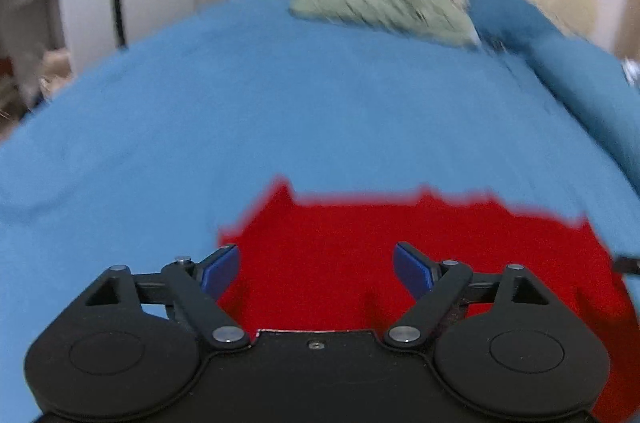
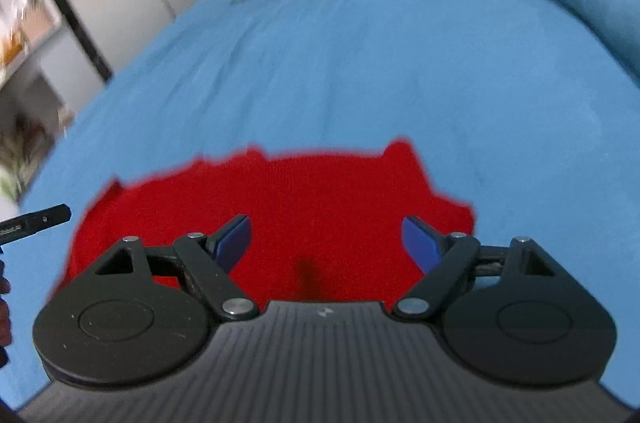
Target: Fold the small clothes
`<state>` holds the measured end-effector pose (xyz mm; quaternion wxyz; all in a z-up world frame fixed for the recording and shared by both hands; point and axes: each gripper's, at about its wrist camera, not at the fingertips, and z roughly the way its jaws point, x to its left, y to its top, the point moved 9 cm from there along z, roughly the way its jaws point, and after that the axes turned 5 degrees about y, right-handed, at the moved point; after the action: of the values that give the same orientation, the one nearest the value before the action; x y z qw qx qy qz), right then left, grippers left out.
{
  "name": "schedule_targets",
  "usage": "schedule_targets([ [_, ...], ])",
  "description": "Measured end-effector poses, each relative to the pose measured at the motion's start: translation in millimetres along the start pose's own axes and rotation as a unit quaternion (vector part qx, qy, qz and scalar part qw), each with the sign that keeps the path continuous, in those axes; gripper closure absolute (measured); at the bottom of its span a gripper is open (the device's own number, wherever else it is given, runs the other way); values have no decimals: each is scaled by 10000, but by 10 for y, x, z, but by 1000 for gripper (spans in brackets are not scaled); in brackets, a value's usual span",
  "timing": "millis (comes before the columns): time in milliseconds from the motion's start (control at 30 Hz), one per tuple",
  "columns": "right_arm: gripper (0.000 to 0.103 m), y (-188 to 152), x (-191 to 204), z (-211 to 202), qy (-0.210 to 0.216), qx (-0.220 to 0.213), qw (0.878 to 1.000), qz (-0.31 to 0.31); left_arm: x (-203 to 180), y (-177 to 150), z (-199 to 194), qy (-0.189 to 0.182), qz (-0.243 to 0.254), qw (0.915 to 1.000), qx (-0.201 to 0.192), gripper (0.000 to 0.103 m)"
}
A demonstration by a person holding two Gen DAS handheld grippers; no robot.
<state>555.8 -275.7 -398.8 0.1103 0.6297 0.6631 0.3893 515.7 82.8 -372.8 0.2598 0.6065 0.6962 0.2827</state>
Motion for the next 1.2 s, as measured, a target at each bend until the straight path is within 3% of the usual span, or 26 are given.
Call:
schedule_targets([
  [100, 5, -188, -30, 204, -175, 337, 9993, 34, -16, -306, 160, 77, 199, 9989, 423, 16],
  [167, 6, -242, -176, 301, -514, 430, 9976, 163, 27, -443, 266, 136, 213, 9975, 660, 16],
  [367, 8, -215, -412, 245, -678, 343, 9956, 549, 11, -481, 270, 151, 484, 9961, 719, 14],
  [433, 8, -146, -354, 105, -732, 337, 9956, 488, 6, -415, 174, 83, 437, 9965, 703, 15],
  [567, 7, 43, -100, -365, -380, -3, 9992, 80, -165, -293, -163, -77, 670, 9964, 512, 14],
  [733, 7, 33, 50, -886, -581, 35, 9983, 59, -413, -240, -461, -291, 622, 9946, 781, 14],
  [1000, 6, -426, -62, -1240, -752, 312, 9955, 479, -774, -356, -534, -433, 799, 9914, 943, 9],
  [1200, 6, -815, -217, -1059, -947, 526, 9926, 551, -1095, -592, -310, -606, 1147, 9859, 1060, 9],
])
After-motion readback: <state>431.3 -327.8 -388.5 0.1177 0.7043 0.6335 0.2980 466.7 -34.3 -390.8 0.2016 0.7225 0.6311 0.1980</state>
